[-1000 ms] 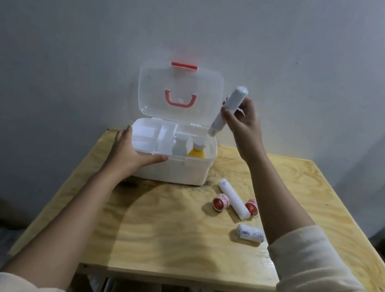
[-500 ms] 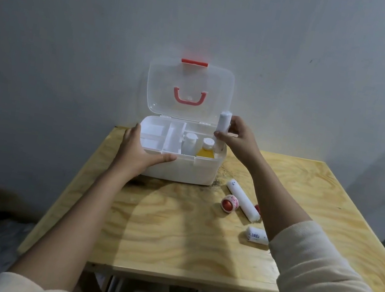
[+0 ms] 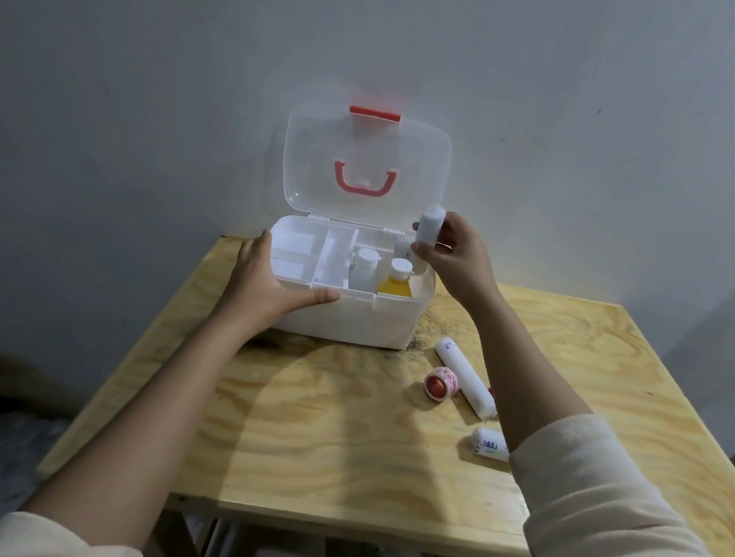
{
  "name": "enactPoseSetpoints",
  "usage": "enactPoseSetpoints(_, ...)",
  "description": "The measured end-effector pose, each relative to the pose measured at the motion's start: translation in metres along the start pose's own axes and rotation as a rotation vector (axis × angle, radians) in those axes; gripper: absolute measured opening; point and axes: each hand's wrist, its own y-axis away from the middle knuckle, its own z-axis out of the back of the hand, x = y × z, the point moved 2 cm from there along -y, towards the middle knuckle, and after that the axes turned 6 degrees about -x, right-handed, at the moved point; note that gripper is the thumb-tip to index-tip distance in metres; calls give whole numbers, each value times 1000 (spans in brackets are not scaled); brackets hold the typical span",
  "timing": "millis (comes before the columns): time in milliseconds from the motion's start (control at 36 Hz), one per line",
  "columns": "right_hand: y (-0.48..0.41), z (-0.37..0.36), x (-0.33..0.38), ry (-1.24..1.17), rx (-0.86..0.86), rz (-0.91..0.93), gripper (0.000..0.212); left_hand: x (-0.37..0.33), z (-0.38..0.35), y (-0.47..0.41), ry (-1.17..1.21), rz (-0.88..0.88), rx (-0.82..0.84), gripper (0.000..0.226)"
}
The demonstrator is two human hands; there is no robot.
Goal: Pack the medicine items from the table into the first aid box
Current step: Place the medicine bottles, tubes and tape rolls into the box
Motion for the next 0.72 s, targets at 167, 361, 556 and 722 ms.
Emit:
enactPoseSetpoints(167, 1, 2, 1, 15, 5, -17, 34, 0, 1, 0, 6, -4, 1, 106)
enactPoseSetpoints(361, 1, 6, 6, 135, 57, 104, 60, -2, 1, 1, -7, -14, -5, 107)
enactPoseSetpoints(556, 6, 3, 3, 298, 73, 182, 33, -1, 2, 1, -14, -11, 10, 108)
enactPoseSetpoints(722, 6, 3, 1, 383, 115, 269, 19, -3, 1, 2, -11, -15, 4, 104)
